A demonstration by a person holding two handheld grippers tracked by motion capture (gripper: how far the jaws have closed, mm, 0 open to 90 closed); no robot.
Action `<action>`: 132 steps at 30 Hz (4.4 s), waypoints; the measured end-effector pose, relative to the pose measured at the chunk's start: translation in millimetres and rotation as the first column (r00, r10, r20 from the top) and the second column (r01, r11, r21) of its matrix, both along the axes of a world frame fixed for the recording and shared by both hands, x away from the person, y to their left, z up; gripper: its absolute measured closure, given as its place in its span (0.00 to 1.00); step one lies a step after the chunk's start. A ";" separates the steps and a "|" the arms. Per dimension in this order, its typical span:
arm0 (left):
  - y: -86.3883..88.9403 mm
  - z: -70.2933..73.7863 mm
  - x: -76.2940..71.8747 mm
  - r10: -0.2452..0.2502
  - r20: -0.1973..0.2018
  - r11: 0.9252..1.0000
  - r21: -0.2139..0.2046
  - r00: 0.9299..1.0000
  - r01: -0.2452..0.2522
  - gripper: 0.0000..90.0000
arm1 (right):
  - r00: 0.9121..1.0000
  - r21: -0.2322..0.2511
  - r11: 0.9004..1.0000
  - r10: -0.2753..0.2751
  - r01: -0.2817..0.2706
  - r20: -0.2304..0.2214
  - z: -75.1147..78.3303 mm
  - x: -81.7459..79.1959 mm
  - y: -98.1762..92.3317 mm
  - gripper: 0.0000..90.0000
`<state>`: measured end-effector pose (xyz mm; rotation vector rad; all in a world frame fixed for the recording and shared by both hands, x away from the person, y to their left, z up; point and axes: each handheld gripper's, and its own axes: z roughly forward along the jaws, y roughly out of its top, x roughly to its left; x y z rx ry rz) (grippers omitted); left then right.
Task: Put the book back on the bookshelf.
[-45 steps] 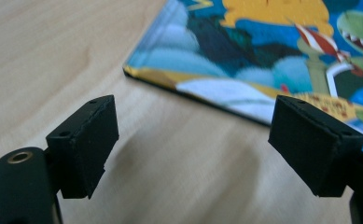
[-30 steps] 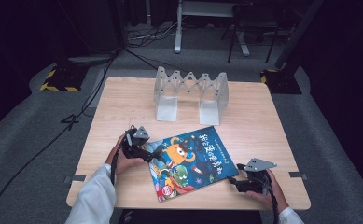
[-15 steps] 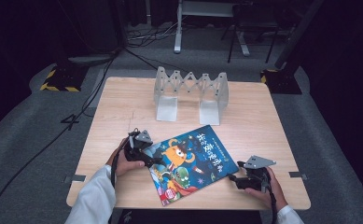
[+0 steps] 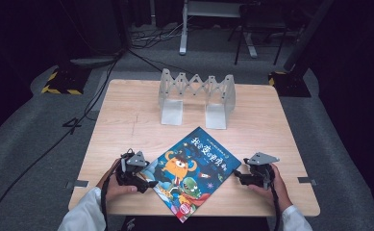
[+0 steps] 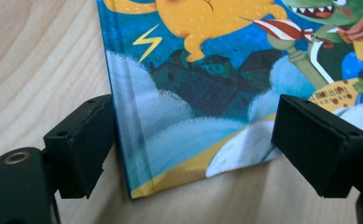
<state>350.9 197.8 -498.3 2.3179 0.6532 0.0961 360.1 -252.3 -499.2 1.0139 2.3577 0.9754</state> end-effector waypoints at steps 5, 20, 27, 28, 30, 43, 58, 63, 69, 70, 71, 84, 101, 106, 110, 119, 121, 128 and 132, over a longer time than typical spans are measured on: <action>2.1 -0.5 -13.7 0.008 -0.001 1.000 0.000 1.000 -0.008 0.15 | 1.000 -0.004 1.000 -0.007 0.007 -0.012 1.0 11.4 4.7 0.38; -24.8 -3.1 -37.7 -0.024 0.059 0.997 0.074 0.998 0.020 0.07 | 0.997 -0.038 0.996 -0.081 0.081 -0.018 3.8 56.7 14.9 0.36; -29.3 -3.3 -42.1 -0.025 0.040 0.999 0.037 0.999 0.024 0.08 | 0.996 -0.003 0.999 0.045 -0.045 -0.073 2.8 17.3 13.8 0.30; -30.6 -3.5 -42.7 -0.027 0.039 0.999 0.032 0.999 0.025 0.08 | 0.995 0.002 0.998 0.067 -0.067 -0.075 2.7 9.1 14.0 0.31; -34.0 -3.6 -44.1 -0.028 0.043 0.999 0.034 0.999 0.026 0.08 | 0.991 0.013 0.994 0.109 -0.108 -0.081 1.9 -8.8 18.0 0.32; -43.8 -3.7 -48.4 -0.070 0.005 0.997 -0.018 0.998 0.071 0.09 | 0.996 0.015 0.999 0.045 -0.044 -0.083 1.4 13.3 20.8 0.30; -49.5 -3.3 -53.5 -0.095 0.036 0.995 -0.011 0.995 0.096 0.19 | 0.994 -0.004 1.000 0.027 -0.028 -0.101 4.4 22.3 11.6 0.29; -41.4 -4.0 -54.0 -0.054 0.049 0.999 -0.008 0.997 0.054 0.19 | 0.986 0.005 0.996 0.092 -0.092 -0.137 10.1 -1.3 5.8 0.26; -32.5 -5.7 -49.8 0.004 0.078 1.000 0.011 0.997 -0.005 0.17 | 0.965 -0.062 0.983 0.158 -0.174 -0.208 19.8 -34.2 9.3 0.36; -32.5 -5.6 -49.1 0.004 0.076 1.000 0.010 0.997 -0.005 0.16 | 0.960 -0.065 0.981 0.166 -0.184 -0.224 20.0 -38.2 10.7 0.36; -32.9 -5.7 -48.8 0.007 0.076 1.000 0.010 0.997 -0.007 0.16 | 0.958 -0.069 0.981 0.160 -0.181 -0.237 20.6 -42.0 12.3 0.36; -49.8 -4.6 -58.1 -0.067 0.066 0.998 -0.010 0.996 0.068 0.23 | 0.905 -0.197 0.930 0.226 -0.311 -0.361 28.0 -72.4 37.2 0.48; -37.8 -2.4 -56.9 -0.059 0.032 0.997 -0.041 0.998 0.060 0.38 | 0.871 -0.304 0.872 0.231 -0.383 -0.434 34.4 -67.1 62.8 0.65; -39.3 -2.9 -57.1 -0.064 0.024 0.996 -0.057 0.998 0.065 0.42 | 0.870 -0.296 0.871 0.245 -0.392 -0.428 34.3 -63.9 66.2 0.68; -39.6 -2.8 -57.9 -0.055 0.033 0.997 -0.049 0.998 0.056 0.45 | 0.868 -0.294 0.870 0.250 -0.396 -0.429 34.4 -62.2 68.8 0.69; -50.7 -3.3 -63.3 -0.098 0.012 0.992 -0.075 0.995 0.099 0.45 | 0.834 -0.387 0.811 0.207 -0.439 -0.511 37.7 -55.4 64.5 0.77; -51.5 -3.4 -63.1 -0.108 0.009 0.991 -0.078 0.994 0.109 0.45 | 0.833 -0.391 0.808 0.208 -0.442 -0.513 37.8 -56.1 64.3 0.80; -52.3 -3.6 -62.8 -0.108 0.001 0.990 -0.088 0.994 0.107 0.45 | 0.823 -0.379 0.801 0.229 -0.463 -0.520 38.0 -57.4 62.4 0.92; -51.9 -3.8 -62.6 -0.107 -0.002 0.990 -0.091 0.994 0.107 0.45 | 0.824 -0.373 0.808 0.227 -0.457 -0.519 38.0 -58.4 60.8 0.95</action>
